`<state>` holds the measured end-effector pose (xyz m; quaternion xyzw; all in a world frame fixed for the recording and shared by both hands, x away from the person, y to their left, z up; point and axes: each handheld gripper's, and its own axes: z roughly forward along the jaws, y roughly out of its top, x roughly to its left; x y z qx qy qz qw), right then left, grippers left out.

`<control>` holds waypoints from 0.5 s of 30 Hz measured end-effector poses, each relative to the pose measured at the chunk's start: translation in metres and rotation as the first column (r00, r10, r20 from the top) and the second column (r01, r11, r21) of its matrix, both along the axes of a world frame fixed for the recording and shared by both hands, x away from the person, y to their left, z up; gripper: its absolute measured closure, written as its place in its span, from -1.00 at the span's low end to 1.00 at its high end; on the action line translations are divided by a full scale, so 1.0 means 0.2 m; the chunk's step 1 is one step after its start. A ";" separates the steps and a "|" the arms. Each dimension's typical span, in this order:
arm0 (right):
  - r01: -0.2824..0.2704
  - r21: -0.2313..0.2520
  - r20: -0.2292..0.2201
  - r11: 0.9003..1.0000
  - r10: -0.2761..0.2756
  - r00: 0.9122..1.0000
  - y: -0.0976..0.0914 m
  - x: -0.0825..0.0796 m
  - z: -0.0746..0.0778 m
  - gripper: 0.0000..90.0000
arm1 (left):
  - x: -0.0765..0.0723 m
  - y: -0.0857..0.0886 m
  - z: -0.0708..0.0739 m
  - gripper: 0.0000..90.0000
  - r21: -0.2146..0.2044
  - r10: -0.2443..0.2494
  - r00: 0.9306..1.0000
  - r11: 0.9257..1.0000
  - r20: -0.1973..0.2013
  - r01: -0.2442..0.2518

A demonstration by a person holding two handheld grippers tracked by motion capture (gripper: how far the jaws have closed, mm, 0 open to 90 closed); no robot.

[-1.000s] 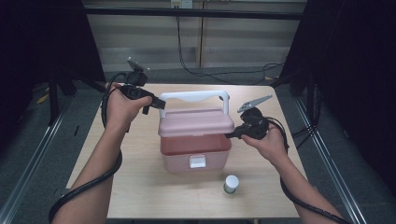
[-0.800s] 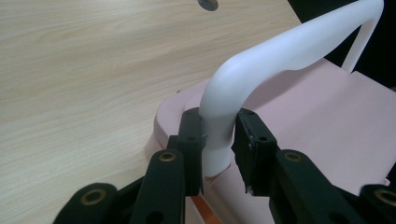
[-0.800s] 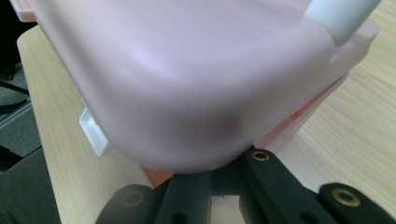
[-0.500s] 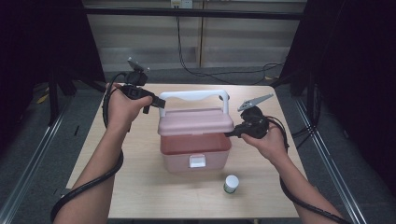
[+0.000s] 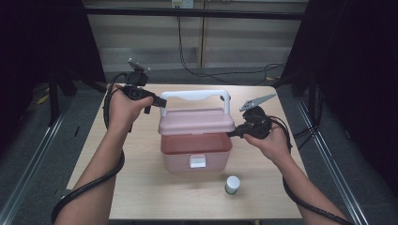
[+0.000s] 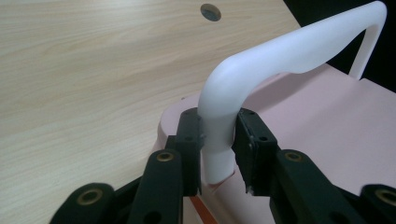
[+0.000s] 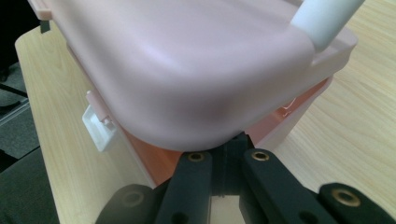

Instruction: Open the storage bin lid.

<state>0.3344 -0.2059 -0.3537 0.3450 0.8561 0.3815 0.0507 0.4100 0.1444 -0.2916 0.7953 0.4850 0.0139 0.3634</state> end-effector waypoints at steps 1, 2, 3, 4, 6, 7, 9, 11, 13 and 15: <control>0.005 -0.001 0.003 1.000 -0.005 1.000 0.00 0.00 0.00 1.00 | 0.00 0.00 0.00 0.55 0.009 0.008 1.000 1.000 0.024 -0.008; 0.004 0.003 0.001 1.000 -0.004 1.000 0.00 0.00 0.00 1.00 | 0.00 0.00 -0.01 0.55 0.006 0.012 1.000 1.000 0.017 -0.012; 0.003 0.002 0.004 1.000 -0.003 1.000 0.00 0.00 0.01 1.00 | 0.00 0.00 -0.01 0.55 0.003 0.009 1.000 1.000 0.013 -0.009; 0.004 0.001 0.003 1.000 -0.004 1.000 0.00 0.00 0.01 1.00 | 0.00 0.00 -0.01 0.55 0.000 0.012 1.000 1.000 0.017 -0.012; 0.005 0.000 0.002 1.000 -0.005 1.000 -0.01 0.00 0.01 1.00 | 0.00 0.01 -0.01 0.54 -0.006 0.010 1.000 1.000 0.019 -0.010; 0.008 0.001 0.002 1.000 -0.008 1.000 -0.01 0.00 0.01 1.00 | 0.00 0.01 -0.01 0.50 -0.002 0.016 1.000 1.000 0.026 -0.016; 0.008 0.001 0.002 1.000 -0.008 1.000 -0.01 0.00 0.01 1.00 | 0.00 0.02 -0.02 0.36 0.004 0.016 0.999 1.000 0.042 -0.017; 0.006 0.009 -0.003 1.000 -0.006 1.000 -0.01 0.00 0.01 1.00 | 0.00 0.02 -0.03 0.25 0.009 0.018 0.998 1.000 0.053 -0.019; 0.009 0.009 -0.001 1.000 -0.009 1.000 -0.01 0.00 0.01 1.00 | 0.00 0.03 -0.03 0.23 0.005 0.017 0.999 1.000 0.043 -0.017; 0.009 0.001 0.003 1.000 -0.009 1.000 -0.01 0.00 0.01 1.00 | -0.01 0.03 -0.04 0.20 -0.003 0.016 0.999 1.000 0.047 -0.016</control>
